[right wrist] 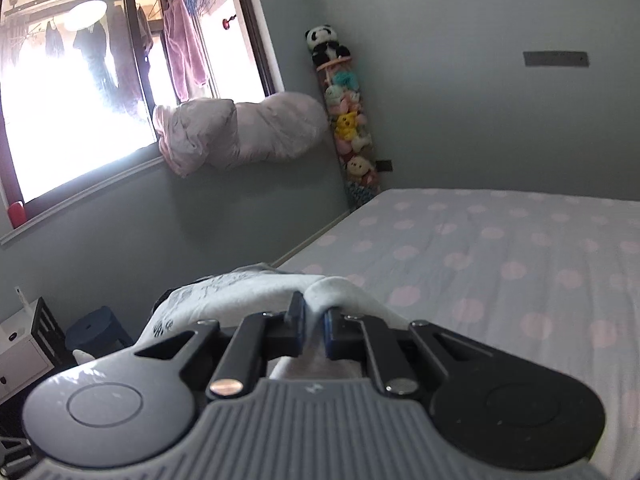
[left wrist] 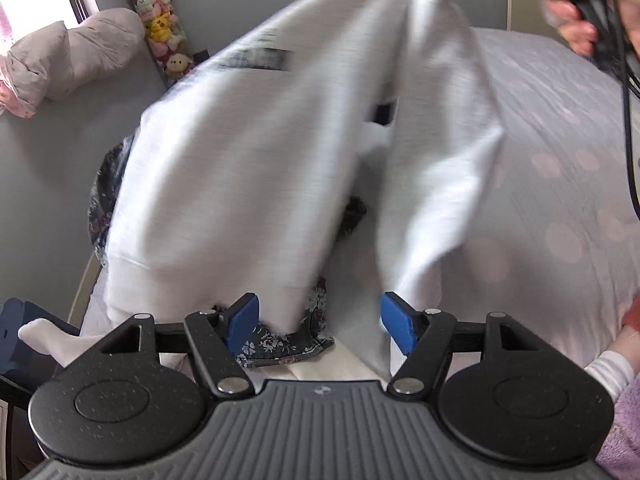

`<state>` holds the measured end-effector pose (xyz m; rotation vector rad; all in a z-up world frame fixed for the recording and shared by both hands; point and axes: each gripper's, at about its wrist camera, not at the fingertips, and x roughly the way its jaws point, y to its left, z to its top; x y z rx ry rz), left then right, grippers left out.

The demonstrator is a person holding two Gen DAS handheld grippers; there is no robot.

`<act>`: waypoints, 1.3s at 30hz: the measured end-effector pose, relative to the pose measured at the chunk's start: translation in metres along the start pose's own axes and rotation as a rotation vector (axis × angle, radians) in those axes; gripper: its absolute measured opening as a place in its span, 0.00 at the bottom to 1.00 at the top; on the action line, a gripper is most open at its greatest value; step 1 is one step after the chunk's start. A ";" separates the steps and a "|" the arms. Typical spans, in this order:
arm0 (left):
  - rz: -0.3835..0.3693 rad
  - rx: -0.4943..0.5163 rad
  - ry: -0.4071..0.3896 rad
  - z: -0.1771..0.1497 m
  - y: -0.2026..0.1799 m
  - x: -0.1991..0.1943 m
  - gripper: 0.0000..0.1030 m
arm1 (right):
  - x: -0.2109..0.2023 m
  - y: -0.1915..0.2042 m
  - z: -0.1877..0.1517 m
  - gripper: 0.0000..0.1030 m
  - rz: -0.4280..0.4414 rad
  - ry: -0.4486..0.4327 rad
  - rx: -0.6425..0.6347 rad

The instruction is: Fold clothes

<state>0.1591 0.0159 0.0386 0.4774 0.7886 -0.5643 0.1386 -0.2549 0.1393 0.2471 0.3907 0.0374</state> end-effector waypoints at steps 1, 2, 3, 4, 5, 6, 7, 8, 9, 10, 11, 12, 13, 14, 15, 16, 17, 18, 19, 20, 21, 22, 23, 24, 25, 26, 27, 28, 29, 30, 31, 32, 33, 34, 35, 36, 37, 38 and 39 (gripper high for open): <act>-0.005 -0.006 -0.011 0.000 -0.001 -0.006 0.71 | -0.018 -0.010 0.000 0.10 -0.012 -0.008 0.003; -0.010 -0.012 -0.020 0.001 -0.002 -0.012 0.71 | -0.035 -0.022 -0.002 0.10 -0.024 -0.008 0.010; -0.015 -0.016 -0.025 0.001 -0.004 -0.016 0.71 | -0.052 -0.033 -0.004 0.10 -0.037 -0.006 0.017; -0.019 -0.017 -0.028 0.002 -0.007 -0.019 0.71 | -0.068 -0.044 -0.009 0.10 -0.055 -0.001 0.018; -0.022 -0.016 -0.033 0.004 -0.010 -0.021 0.72 | -0.084 -0.054 -0.015 0.10 -0.074 0.005 0.019; -0.026 -0.015 -0.038 0.005 -0.013 -0.022 0.72 | -0.098 -0.063 -0.022 0.10 -0.100 0.012 0.019; -0.030 -0.014 -0.043 0.006 -0.016 -0.024 0.72 | -0.112 -0.072 -0.029 0.10 -0.127 0.018 0.024; -0.033 -0.015 -0.047 0.008 -0.019 -0.024 0.72 | -0.127 -0.082 -0.038 0.10 -0.161 0.022 0.034; -0.035 -0.016 -0.051 0.010 -0.022 -0.021 0.72 | -0.139 -0.094 -0.047 0.10 -0.195 0.032 0.052; -0.038 -0.016 -0.052 0.012 -0.024 -0.019 0.72 | -0.152 -0.106 -0.056 0.10 -0.229 0.042 0.069; -0.041 -0.014 -0.053 0.014 -0.027 -0.016 0.72 | -0.163 -0.118 -0.066 0.10 -0.263 0.056 0.087; -0.045 -0.009 -0.051 0.015 -0.029 -0.013 0.72 | -0.171 -0.129 -0.078 0.10 -0.295 0.085 0.107; -0.049 -0.003 -0.045 0.017 -0.032 -0.008 0.72 | -0.179 -0.140 -0.090 0.10 -0.327 0.118 0.126; -0.052 0.004 -0.039 0.020 -0.034 -0.003 0.72 | -0.184 -0.151 -0.104 0.10 -0.353 0.164 0.143; -0.056 0.012 -0.033 0.022 -0.037 0.003 0.72 | -0.187 -0.162 -0.118 0.10 -0.369 0.212 0.163; -0.059 0.020 -0.025 0.026 -0.039 0.012 0.72 | -0.189 -0.171 -0.133 0.10 -0.379 0.263 0.186; -0.062 0.027 -0.019 0.030 -0.041 0.020 0.72 | -0.189 -0.179 -0.148 0.10 -0.387 0.315 0.211; -0.065 0.033 -0.013 0.034 -0.043 0.028 0.72 | -0.189 -0.185 -0.161 0.10 -0.396 0.359 0.227; -0.068 0.040 -0.007 0.039 -0.045 0.036 0.72 | -0.187 -0.187 -0.172 0.10 -0.402 0.396 0.233; -0.071 0.045 -0.001 0.043 -0.047 0.045 0.72 | -0.184 -0.188 -0.182 0.10 -0.408 0.431 0.233; -0.074 0.048 0.005 0.048 -0.049 0.055 0.72 | -0.181 -0.189 -0.191 0.11 -0.411 0.462 0.230; -0.082 0.048 0.010 0.052 -0.051 0.065 0.72 | -0.178 -0.190 -0.199 0.11 -0.415 0.490 0.226; -0.094 0.044 0.017 0.058 -0.051 0.075 0.72 | -0.179 -0.190 -0.208 0.11 -0.421 0.510 0.218; -0.105 0.041 0.023 0.063 -0.052 0.085 0.72 | -0.180 -0.191 -0.215 0.12 -0.425 0.528 0.211; -0.117 0.037 0.030 0.069 -0.053 0.095 0.72 | -0.179 -0.194 -0.219 0.13 -0.425 0.540 0.206; -0.131 0.036 0.037 0.075 -0.055 0.105 0.71 | -0.178 -0.197 -0.223 0.13 -0.424 0.551 0.202; -0.145 0.039 0.045 0.081 -0.057 0.114 0.72 | -0.178 -0.198 -0.224 0.17 -0.418 0.556 0.200; -0.155 0.046 0.051 0.088 -0.060 0.122 0.72 | -0.179 -0.198 -0.223 0.19 -0.412 0.558 0.198; -0.163 0.055 0.056 0.095 -0.062 0.130 0.72 | -0.181 -0.198 -0.219 0.19 -0.399 0.557 0.195; -0.171 0.065 0.059 0.103 -0.065 0.138 0.72 | -0.184 -0.197 -0.216 0.26 -0.387 0.557 0.192; -0.175 0.075 0.062 0.110 -0.068 0.146 0.72 | -0.187 -0.197 -0.211 0.37 -0.378 0.553 0.192; -0.174 0.086 0.065 0.118 -0.071 0.153 0.72 | -0.189 -0.198 -0.206 0.42 -0.366 0.544 0.192; -0.173 0.098 0.067 0.126 -0.074 0.160 0.72 | -0.191 -0.199 -0.200 0.48 -0.358 0.534 0.191; -0.172 0.111 0.071 0.135 -0.076 0.169 0.72 | -0.194 -0.199 -0.193 0.52 -0.357 0.522 0.186; -0.171 0.121 0.075 0.142 -0.078 0.177 0.72 | -0.195 -0.200 -0.187 0.53 -0.357 0.508 0.181; -0.174 0.125 0.082 0.149 -0.080 0.186 0.72 | -0.195 -0.202 -0.180 0.55 -0.362 0.489 0.176; -0.184 0.127 0.094 0.155 -0.082 0.196 0.72 | -0.192 -0.205 -0.175 0.60 -0.364 0.478 0.173; -0.201 0.134 0.108 0.161 -0.084 0.208 0.72 | -0.184 -0.209 -0.176 0.62 -0.356 0.490 0.175; -0.220 0.146 0.124 0.166 -0.088 0.219 0.72 | -0.176 -0.214 -0.178 0.65 -0.349 0.502 0.178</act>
